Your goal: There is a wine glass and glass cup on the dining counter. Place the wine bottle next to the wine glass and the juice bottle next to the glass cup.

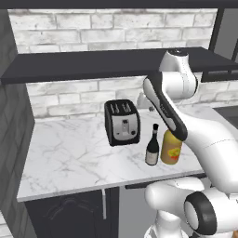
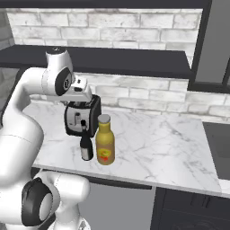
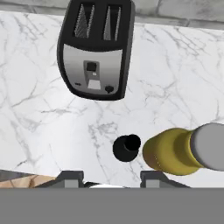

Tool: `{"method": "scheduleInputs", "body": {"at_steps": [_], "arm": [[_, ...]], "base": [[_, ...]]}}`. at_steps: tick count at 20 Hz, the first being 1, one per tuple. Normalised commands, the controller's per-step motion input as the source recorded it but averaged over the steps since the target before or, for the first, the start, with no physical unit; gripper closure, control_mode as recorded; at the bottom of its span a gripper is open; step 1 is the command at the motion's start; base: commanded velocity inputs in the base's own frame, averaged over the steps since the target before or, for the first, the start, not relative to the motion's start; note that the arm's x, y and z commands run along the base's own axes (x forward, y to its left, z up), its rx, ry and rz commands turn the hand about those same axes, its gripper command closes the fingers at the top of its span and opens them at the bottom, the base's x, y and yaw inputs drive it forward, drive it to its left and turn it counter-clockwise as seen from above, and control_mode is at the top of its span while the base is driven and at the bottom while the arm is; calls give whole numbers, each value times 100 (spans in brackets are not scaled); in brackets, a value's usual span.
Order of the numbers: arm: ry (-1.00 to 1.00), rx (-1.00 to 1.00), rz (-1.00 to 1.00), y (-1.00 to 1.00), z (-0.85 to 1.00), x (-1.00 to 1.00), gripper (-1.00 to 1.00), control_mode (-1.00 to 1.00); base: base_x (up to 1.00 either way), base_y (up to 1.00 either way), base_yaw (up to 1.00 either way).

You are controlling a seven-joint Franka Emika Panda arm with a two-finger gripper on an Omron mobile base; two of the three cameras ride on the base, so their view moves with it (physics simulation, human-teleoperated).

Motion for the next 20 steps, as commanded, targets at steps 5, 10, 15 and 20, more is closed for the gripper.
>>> {"method": "scheduleInputs", "body": {"at_steps": [5,10,15,20], "arm": [[0,1,0,-4,-7,-24,-100,-100],[-15,8,13,-63,-23,-32,-100,-100],[-26,7,45,-89,0,-40,-100,-100],[-11,12,41,-59,-12,-3,-100,-100]], "base": [[0,0,0],[0,0,0],[0,0,0],[0,0,0]]}}
